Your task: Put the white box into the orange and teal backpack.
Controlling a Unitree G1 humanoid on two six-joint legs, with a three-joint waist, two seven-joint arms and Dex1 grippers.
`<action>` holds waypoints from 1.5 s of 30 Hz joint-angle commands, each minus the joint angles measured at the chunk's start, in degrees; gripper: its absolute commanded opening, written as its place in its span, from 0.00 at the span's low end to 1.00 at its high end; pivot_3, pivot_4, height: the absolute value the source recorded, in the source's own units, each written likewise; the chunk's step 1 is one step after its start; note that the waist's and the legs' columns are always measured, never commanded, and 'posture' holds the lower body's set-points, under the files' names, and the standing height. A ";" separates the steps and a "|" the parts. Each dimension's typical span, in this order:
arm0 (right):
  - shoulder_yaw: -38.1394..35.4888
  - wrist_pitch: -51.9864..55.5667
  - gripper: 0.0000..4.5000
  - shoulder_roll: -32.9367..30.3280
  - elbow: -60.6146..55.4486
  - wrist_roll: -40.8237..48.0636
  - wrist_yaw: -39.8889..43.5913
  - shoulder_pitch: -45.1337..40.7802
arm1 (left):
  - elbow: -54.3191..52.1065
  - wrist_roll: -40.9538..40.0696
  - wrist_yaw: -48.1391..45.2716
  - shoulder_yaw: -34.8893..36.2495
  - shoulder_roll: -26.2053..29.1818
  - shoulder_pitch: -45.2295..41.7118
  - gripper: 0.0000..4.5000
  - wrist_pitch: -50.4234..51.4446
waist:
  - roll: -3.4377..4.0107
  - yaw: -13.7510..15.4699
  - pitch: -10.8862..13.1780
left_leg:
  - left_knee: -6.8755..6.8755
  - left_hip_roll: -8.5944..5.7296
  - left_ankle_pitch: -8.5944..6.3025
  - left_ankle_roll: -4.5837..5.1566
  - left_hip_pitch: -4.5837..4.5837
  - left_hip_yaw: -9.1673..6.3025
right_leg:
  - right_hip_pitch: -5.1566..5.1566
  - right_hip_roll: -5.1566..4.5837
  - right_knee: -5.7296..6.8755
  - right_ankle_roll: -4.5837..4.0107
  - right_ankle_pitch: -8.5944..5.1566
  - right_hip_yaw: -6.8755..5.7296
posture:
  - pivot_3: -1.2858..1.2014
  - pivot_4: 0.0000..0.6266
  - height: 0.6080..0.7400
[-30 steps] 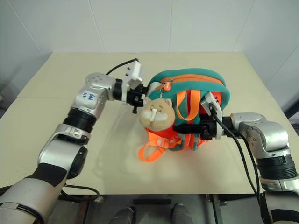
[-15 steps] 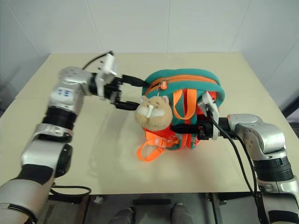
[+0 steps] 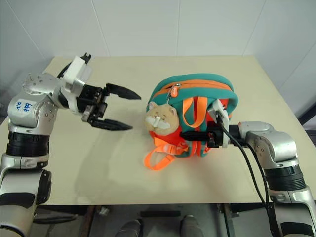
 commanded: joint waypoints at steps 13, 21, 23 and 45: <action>-0.05 0.16 0.00 1.06 -1.58 0.20 0.57 -1.17 | -0.59 16.04 20.09 -4.68 -11.11 3.64 0.99 -27.53 | 0.00 0.32 0.00 | 0.07 0.00 0.17 0.08 0.26 0.04 | 0.18 0.03 0.00 -0.12 0.21 0.06 | 0.52 0.24 1.00; -0.54 0.37 0.00 1.63 -2.49 0.69 -0.68 -0.49 | 5.26 23.27 25.39 -5.12 -10.54 1.31 0.73 -41.03 | 0.00 0.44 0.00 | 0.07 -0.02 0.17 0.09 0.20 0.04 | 0.18 0.03 -0.07 -0.07 0.23 0.07 | 0.52 0.24 1.00; -0.62 0.27 0.00 1.75 -2.44 0.67 -0.87 -0.42 | 5.93 23.41 25.41 -5.02 -10.04 0.85 0.60 -41.72 | 0.00 0.46 0.00 | 0.07 -0.02 0.17 0.09 0.20 0.04 | 0.18 0.03 -0.06 -0.07 0.24 0.07 | 0.52 0.24 1.00; -2.18 1.06 0.00 1.88 -4.68 1.90 -3.68 2.09 | 34.15 17.49 4.30 -1.96 9.35 -5.91 0.24 -36.84 | 0.01 0.01 0.00 | -0.06 -0.02 0.17 0.11 0.19 0.03 | 0.12 0.05 -0.04 -0.05 0.23 0.08 | 0.52 0.24 1.00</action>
